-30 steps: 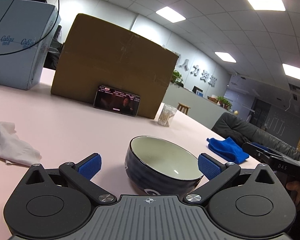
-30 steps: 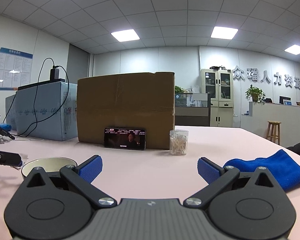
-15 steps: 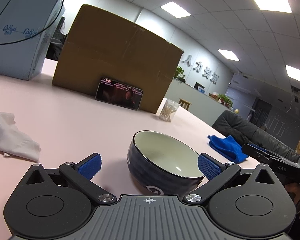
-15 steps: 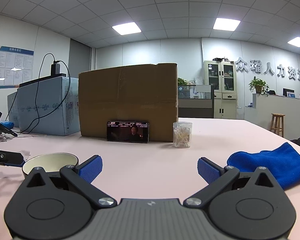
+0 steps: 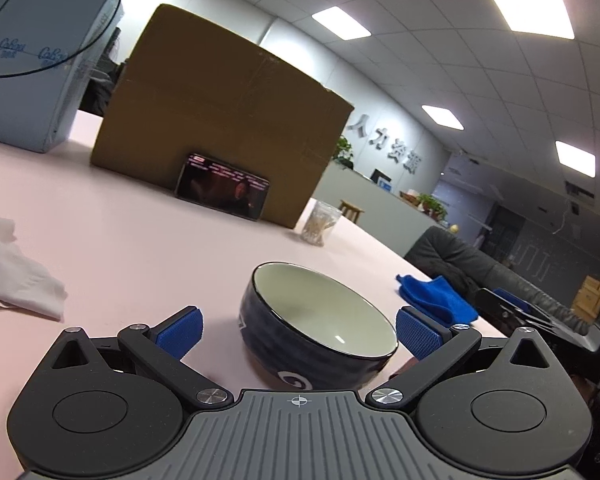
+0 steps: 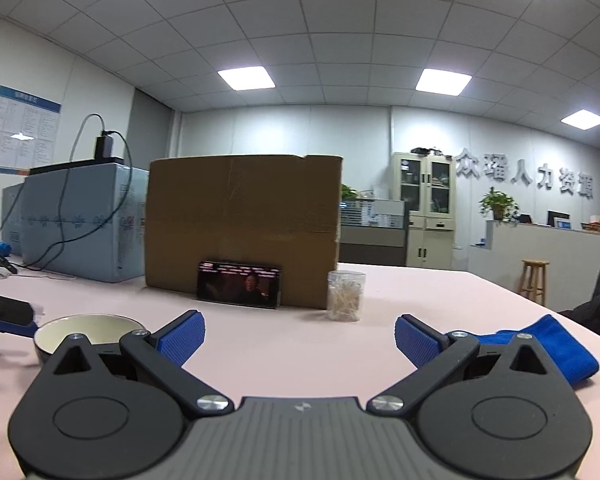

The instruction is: Clean bowl

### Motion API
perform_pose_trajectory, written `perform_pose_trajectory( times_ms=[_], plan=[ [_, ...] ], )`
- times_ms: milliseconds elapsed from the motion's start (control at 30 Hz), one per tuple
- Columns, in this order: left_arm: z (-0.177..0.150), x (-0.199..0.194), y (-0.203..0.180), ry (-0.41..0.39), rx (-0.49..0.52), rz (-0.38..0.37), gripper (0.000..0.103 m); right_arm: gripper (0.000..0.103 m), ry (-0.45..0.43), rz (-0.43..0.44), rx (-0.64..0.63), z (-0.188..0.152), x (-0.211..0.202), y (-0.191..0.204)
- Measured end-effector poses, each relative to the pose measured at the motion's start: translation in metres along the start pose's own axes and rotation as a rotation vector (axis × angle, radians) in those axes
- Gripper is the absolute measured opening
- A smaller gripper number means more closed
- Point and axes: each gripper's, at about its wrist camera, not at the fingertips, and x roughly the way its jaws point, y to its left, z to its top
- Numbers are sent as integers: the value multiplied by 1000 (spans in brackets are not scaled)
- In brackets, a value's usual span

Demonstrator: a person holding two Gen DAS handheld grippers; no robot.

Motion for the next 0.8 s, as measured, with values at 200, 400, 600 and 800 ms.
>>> perform_pose_trajectory(
  times_ms=[200, 400, 600, 800],
  plan=[
    [-1, -1, -4, -9, 15, -19, 103, 103, -7, -57, -6, -1, -1, 1],
    [-2, -1, -5, -1, 16, 4, 103, 103, 1, -38, 1, 0, 1, -1],
    [-2, -2, -8, 2, 32, 41, 103, 103, 39, 71, -31, 3, 4, 3],
    [-2, -4, -13, -11, 67, 82, 103, 103, 124, 259, -120, 7, 7, 13]
  ],
)
